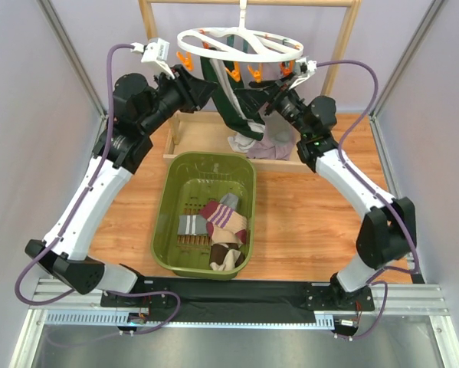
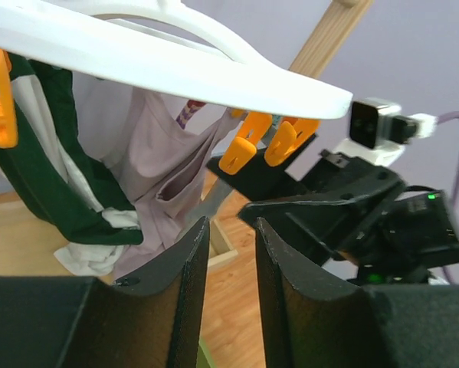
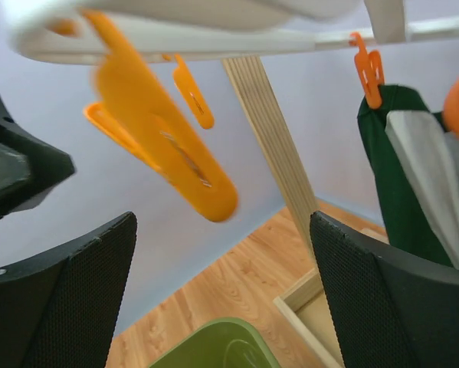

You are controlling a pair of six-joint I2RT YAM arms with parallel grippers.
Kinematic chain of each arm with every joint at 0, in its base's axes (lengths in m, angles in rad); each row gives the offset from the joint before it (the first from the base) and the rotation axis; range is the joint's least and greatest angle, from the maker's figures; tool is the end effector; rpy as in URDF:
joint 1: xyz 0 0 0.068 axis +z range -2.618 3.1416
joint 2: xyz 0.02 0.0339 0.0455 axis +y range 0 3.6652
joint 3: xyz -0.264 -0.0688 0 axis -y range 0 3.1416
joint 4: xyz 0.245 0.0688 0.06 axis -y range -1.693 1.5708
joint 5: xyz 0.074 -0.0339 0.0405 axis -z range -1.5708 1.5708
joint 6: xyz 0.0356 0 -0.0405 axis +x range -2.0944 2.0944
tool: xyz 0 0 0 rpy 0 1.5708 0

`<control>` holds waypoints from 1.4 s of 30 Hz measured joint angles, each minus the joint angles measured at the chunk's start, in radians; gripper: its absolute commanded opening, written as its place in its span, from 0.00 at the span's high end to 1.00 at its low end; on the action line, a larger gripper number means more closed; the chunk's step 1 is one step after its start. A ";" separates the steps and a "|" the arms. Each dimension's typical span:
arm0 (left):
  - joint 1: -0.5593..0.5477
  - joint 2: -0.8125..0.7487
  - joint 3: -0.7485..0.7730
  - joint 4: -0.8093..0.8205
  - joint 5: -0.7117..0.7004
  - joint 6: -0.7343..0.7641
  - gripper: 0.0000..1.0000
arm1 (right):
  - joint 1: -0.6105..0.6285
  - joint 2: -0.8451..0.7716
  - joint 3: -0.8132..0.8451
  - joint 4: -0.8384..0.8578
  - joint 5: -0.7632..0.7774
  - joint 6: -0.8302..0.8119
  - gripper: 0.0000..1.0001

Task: Clip the socks to the hanger
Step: Open the clamp at the hanger.

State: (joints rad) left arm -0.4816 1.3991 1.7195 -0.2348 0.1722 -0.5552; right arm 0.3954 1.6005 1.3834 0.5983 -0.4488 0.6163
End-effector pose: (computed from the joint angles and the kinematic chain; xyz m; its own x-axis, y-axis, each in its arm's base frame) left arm 0.2606 -0.1431 0.5171 -0.2559 -0.4522 -0.8544 0.5563 0.6539 -0.5127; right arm 0.3433 0.1600 0.4227 -0.1353 0.5079 -0.8508 -0.7849 0.4691 0.4048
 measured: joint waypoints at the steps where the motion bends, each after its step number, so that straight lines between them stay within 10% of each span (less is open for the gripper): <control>1: 0.001 -0.003 -0.002 0.002 0.005 -0.001 0.61 | 0.000 0.026 0.002 0.030 -0.006 0.025 0.06; 20: 0.037 -0.085 -0.062 0.026 0.037 -0.001 0.59 | 0.000 0.171 0.085 0.438 -0.042 0.294 0.29; 32: 0.046 -0.074 -0.073 0.056 0.089 -0.046 0.58 | 0.000 0.204 0.095 0.476 -0.040 0.335 0.64; 37: 0.047 0.004 0.008 0.062 0.133 -0.100 0.52 | 0.000 0.187 0.093 0.463 -0.050 0.320 1.00; 42: 0.048 0.079 0.055 0.069 0.169 -0.181 0.52 | 0.000 0.176 0.094 0.445 -0.069 0.312 0.94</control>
State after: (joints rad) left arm -0.4332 1.4776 1.7741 -0.1654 0.3416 -0.7364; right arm 0.3958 1.7763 1.4776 1.0435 -0.5179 0.9287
